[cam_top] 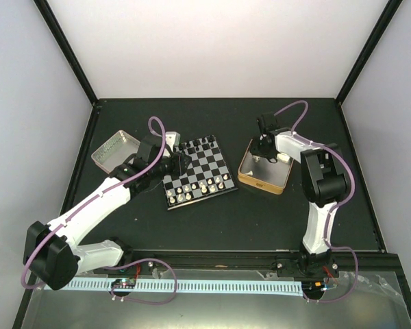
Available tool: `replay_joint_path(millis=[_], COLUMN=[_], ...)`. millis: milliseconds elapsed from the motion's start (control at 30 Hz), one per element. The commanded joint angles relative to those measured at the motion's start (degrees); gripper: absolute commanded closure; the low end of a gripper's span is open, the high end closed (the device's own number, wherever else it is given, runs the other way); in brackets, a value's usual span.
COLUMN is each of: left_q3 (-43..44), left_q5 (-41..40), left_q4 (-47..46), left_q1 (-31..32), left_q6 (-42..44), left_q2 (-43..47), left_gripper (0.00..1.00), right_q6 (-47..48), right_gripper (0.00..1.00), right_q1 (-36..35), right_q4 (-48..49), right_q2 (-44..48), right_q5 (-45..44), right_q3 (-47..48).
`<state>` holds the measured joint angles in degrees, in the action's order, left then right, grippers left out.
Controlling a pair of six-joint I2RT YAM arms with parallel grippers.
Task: Set up the chess pieces on the board
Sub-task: Pick up the chess piece from the storage box.
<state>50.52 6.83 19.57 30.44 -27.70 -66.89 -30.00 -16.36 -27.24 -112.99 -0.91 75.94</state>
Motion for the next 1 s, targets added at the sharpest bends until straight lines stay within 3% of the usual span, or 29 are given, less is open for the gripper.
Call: replay_joint_path(millis=[0,967], left_q3=[0.6,0.4], left_q5=[0.9,1.7], left_q4=[-1.2,-1.4], left_q1=[-0.5,-0.6], left_q6=[-0.2,-0.4], left_q2=[-0.5,-1.1], left_gripper=[0.63,0.63], right_q6=[4.6,4.8], right_gripper=[0.65,0.70], right_q1=[-0.1,-5.0], right_q4=[-3.1,-10.1], right_q2=[-2.3,0.2], right_q5=[3.1,-4.7], right_q3=[2.1,-3.6])
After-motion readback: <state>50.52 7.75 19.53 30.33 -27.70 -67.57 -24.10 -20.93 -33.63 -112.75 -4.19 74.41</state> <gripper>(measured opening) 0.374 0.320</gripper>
